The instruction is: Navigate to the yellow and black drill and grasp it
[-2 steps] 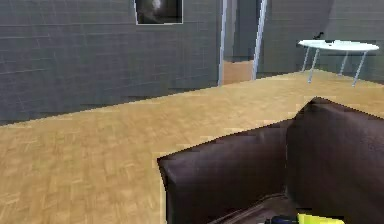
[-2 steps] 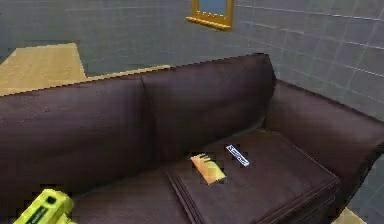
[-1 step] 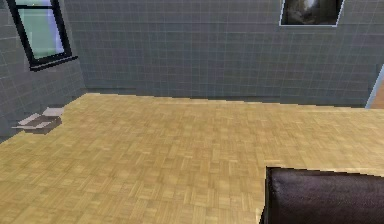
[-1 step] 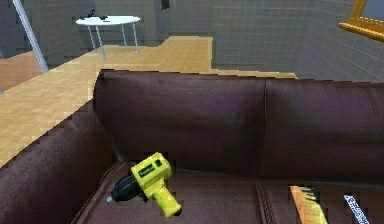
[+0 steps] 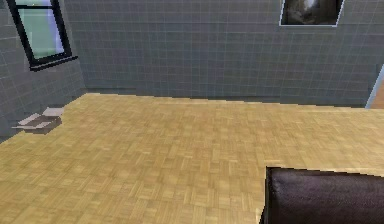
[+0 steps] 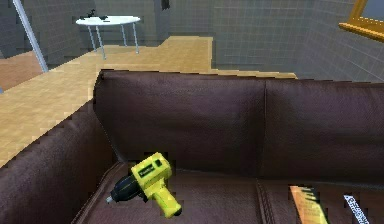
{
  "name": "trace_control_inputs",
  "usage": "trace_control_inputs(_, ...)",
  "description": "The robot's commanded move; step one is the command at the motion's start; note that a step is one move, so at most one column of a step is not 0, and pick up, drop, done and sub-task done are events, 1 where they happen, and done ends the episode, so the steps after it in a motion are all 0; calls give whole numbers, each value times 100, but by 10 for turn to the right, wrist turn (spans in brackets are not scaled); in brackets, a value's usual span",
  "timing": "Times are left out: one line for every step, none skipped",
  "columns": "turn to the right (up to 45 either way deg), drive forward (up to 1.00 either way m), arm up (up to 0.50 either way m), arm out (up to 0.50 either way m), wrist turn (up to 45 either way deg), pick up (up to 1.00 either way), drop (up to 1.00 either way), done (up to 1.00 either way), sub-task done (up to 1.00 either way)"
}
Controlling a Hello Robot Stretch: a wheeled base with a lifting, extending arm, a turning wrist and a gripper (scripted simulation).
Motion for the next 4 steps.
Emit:
trace_control_inputs(0, 0, 14, 0, 0, 0, 0, 0, 0)
trace_control_inputs(0, 0, 0, 24, 0, 0, 0, 0, 0)
trace_control_inputs(0, 0, 0, 0, 450, 0, 0, 0, 0)
trace_control_inputs(0, 0, 0, 0, 450, 0, 0, 0, 0)
